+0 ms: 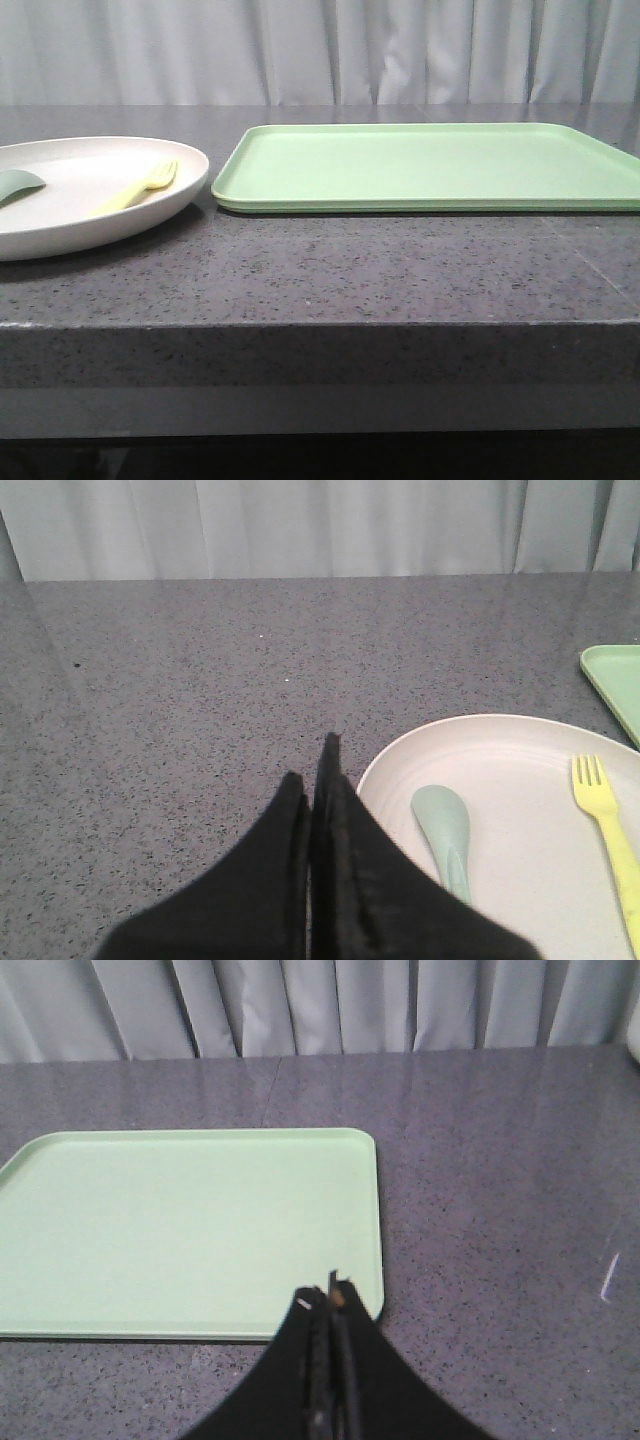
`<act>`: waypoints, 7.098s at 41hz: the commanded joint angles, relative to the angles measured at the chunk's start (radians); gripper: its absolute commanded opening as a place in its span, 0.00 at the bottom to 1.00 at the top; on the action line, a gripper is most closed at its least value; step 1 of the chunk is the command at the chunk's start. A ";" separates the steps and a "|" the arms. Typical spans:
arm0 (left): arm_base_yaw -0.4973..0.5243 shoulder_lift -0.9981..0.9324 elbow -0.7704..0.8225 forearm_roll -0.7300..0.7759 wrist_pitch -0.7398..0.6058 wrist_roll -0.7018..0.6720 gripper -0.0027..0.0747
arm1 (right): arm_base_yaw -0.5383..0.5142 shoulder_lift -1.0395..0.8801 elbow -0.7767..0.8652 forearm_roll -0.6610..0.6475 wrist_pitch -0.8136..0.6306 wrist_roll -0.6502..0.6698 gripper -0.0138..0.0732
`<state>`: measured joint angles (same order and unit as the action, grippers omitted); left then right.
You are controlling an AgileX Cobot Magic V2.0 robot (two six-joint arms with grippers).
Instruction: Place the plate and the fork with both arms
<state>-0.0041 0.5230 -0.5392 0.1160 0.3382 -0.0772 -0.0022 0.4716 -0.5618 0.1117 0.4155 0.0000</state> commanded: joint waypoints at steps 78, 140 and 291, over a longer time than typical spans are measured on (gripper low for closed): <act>0.001 1.042 -0.776 -0.073 0.708 0.000 0.77 | -0.001 0.023 -0.036 0.003 -0.088 0.000 0.84; 0.007 1.081 -0.776 -0.132 0.716 0.022 0.01 | -0.001 0.023 -0.036 0.002 -0.088 0.000 0.84; -0.383 1.475 -1.652 -0.467 0.933 0.124 0.01 | -0.001 0.023 -0.031 0.002 -0.052 0.000 0.84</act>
<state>-0.3928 2.1019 -2.1738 -0.3984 1.2456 0.0413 -0.0022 0.4836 -0.5637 0.1117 0.4371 0.0000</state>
